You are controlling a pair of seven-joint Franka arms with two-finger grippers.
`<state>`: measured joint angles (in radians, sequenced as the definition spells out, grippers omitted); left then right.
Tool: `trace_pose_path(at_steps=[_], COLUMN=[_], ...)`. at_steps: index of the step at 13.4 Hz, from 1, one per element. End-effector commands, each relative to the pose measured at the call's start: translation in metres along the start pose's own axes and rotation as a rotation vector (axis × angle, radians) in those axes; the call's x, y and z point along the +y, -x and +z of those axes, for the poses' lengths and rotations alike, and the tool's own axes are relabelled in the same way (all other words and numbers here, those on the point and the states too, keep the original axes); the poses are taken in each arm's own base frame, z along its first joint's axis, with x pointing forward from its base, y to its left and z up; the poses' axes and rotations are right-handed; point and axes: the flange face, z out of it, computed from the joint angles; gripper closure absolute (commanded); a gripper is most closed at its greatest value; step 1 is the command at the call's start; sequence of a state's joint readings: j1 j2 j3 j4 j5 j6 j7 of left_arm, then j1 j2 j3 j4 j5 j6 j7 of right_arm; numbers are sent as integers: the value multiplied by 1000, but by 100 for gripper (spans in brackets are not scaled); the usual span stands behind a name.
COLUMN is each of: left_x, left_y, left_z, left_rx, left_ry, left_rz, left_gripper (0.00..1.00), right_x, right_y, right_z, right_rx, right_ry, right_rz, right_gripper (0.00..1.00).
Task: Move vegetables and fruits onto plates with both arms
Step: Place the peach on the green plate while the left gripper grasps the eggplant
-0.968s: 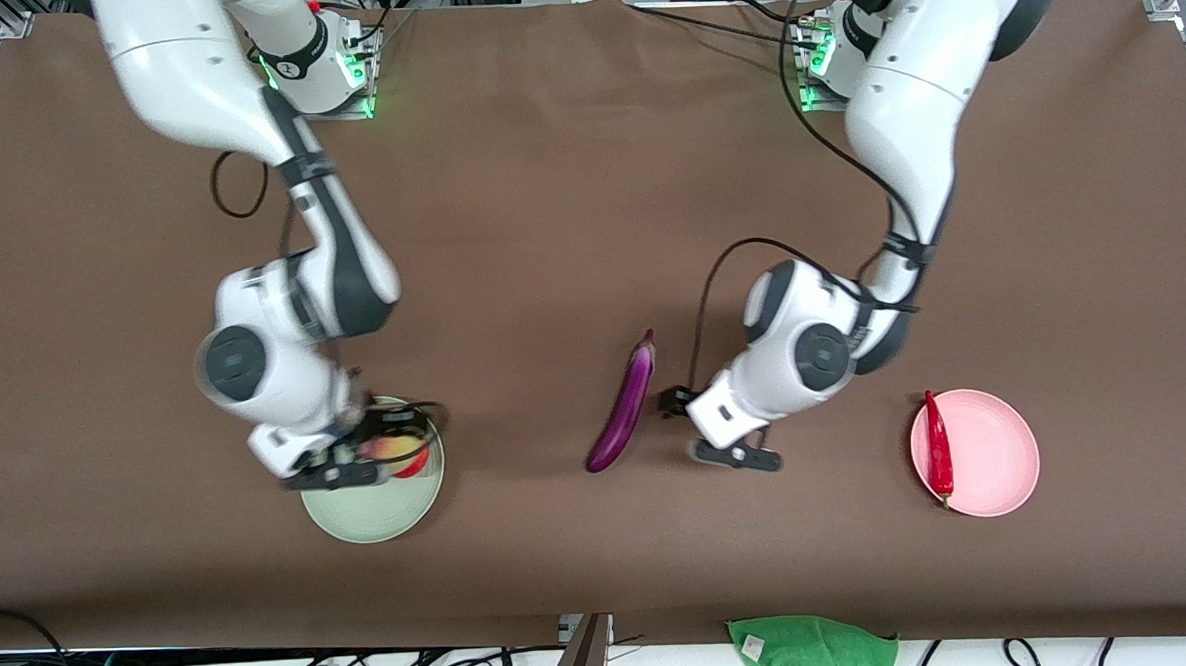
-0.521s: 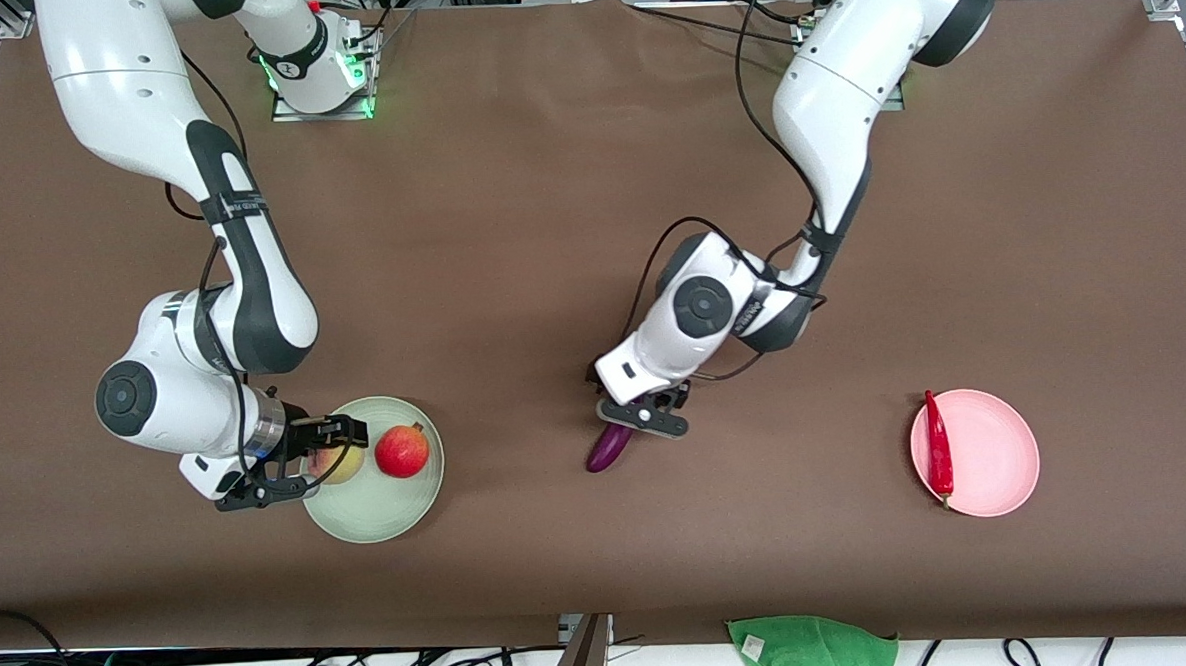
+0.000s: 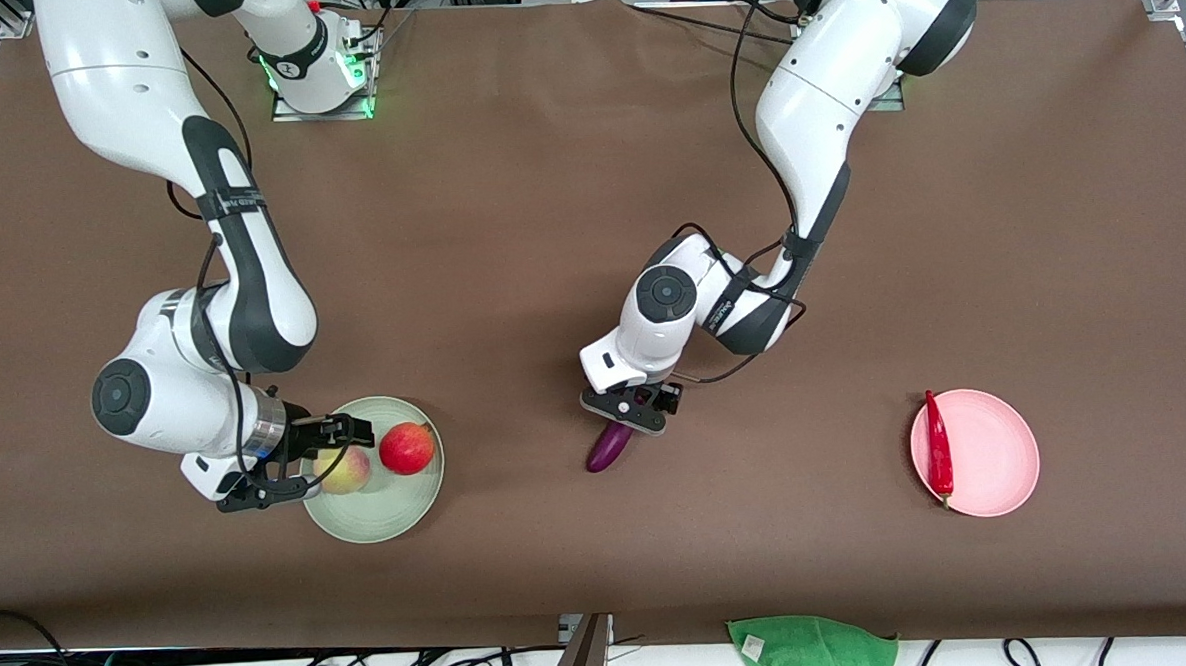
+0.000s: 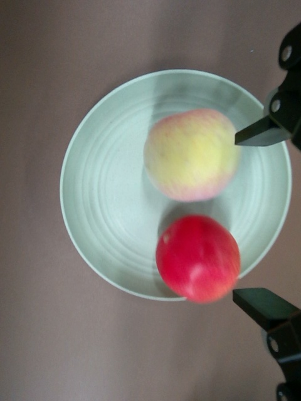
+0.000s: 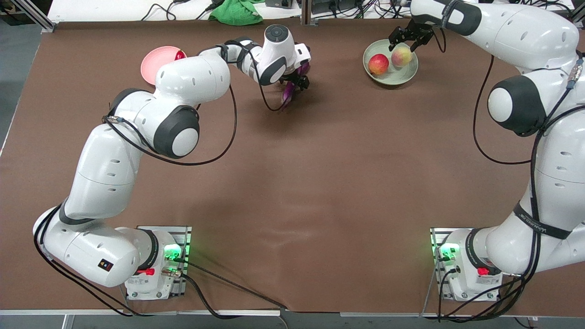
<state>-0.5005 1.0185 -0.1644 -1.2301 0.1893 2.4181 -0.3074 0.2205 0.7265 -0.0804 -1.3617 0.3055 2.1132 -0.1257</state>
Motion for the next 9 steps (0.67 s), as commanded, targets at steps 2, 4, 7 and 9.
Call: trace_pose_path(at_steps=[2,4,7,9], left_x=[-7,-26,-118,-198], left_y=[-10,-18,-42,-47], left_z=[-6,-17,-67,-100], left_rx=[31,38,59,40], left_ry=[-25,-30,-52,-11], left_rz=[8,-17,-88,-67], left_gripper=[100,100,100,100], right_x=[-8,-9,-10,-7], right_y=[4,5,14,23], right_z=[-30,-44,-86,-123], right_rx=[-5,4,-1,-3], right_ry=[-26,-24,-21,-18], right_rz=[21,15,13,27], right_gripper=[0,0,0,0])
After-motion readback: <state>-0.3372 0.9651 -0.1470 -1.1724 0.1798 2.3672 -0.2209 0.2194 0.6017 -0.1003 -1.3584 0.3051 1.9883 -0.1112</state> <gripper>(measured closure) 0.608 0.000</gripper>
